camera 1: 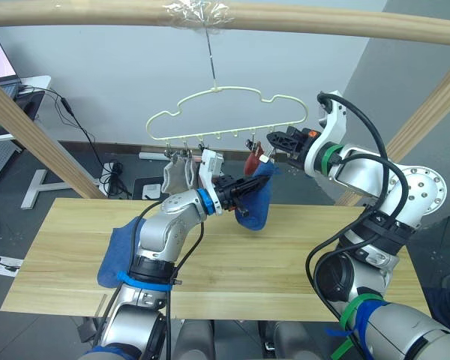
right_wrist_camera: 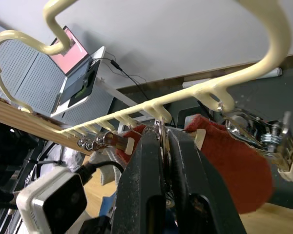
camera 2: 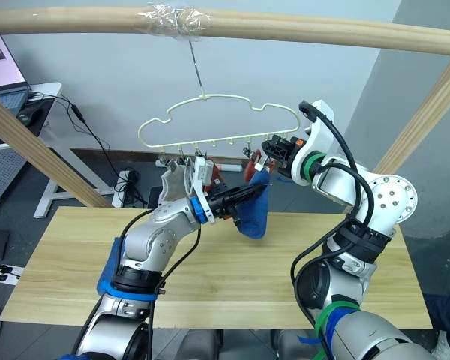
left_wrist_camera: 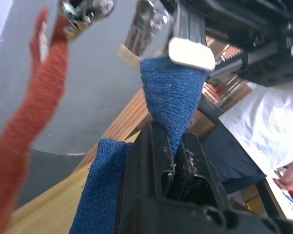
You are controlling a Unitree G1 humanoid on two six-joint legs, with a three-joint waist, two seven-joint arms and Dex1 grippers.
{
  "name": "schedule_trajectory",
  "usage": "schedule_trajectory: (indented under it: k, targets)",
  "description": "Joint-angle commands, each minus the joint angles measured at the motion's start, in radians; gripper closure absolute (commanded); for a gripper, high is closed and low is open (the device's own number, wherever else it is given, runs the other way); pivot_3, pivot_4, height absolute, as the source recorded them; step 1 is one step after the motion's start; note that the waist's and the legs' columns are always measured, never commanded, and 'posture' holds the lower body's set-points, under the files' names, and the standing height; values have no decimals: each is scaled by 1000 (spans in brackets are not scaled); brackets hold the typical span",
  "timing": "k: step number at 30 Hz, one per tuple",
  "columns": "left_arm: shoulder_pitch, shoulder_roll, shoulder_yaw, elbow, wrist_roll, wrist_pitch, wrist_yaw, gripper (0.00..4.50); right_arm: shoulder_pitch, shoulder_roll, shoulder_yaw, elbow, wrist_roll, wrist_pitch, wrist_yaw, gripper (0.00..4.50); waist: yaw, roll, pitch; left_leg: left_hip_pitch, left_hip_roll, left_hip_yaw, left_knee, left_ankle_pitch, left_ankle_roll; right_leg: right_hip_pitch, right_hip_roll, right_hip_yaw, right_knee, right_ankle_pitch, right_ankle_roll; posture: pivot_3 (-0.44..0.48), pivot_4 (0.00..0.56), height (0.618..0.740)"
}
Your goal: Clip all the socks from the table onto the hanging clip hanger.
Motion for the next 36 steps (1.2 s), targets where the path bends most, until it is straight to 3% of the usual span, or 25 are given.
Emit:
schedule_trajectory:
  k: [1, 5, 14, 18, 25, 30, 33, 36]
  targets:
    - [-18, 3, 12, -13, 2, -30, -3, 4444, -1, -20, 17, -12, 69, 8, -22, 4500, 0, 0, 0, 0, 0, 0, 0, 0, 0, 0, 0, 0, 0, 0, 0, 123, 220, 740]
    - [-27, -2, 17, -21, -13, -23, 0, 4444, -1, -30, 21, -6, 98, 8, -37, 4500, 0, 0, 0, 0, 0, 0, 0, 0, 0, 0, 0, 0, -1, 0, 0, 123, 220, 740]
    - [-28, -6, 8, -32, -16, -16, -6, 4500, -38, -35, -27, 1, 146, 8, -47, 1570, 0, 0, 0, 0, 0, 0, 0, 0, 0, 0, 0, 0, -1, 0, 0, 108, 220, 740]
    - [-20, 8, -7, -21, -10, -5, -28, 3420, -14, -51, -36, -63, 246, 8, -67, 210, -1, 0, 0, 0, 0, 0, -1, 0, 0, 0, 0, 0, -1, 0, 0, 103, 216, 740]
    - [33, 80, -20, 4, 43, 8, -22, 1521, 246, -189, 140, -365, 253, -35, -32, 198, -3, 0, 0, -2, 0, 0, -2, -1, 1, 0, 0, 0, -6, 0, 1, 103, 208, 740]
    - [51, 150, -16, -15, 93, 6, -7, 1521, 461, -250, 344, -526, 38, -219, -31, 198, -6, 0, 0, -2, 1, 0, -2, -1, 1, -1, 0, 1, -6, -3, 5, 118, 199, 740]
    - [69, 201, 2, -61, 84, -12, -42, 1521, 578, -305, 560, -579, -172, -394, -16, 198, -7, 0, 0, -2, 1, 0, -2, -1, 1, -1, 0, 1, -5, -3, 6, 124, 195, 740]
    - [80, 236, 38, -109, 43, -7, -70, 1479, 627, -288, 675, -569, -317, -544, -15, 781, -10, 0, 0, -2, 1, 1, -1, -1, 1, -1, 0, 1, -5, -3, 6, 126, 187, 740]
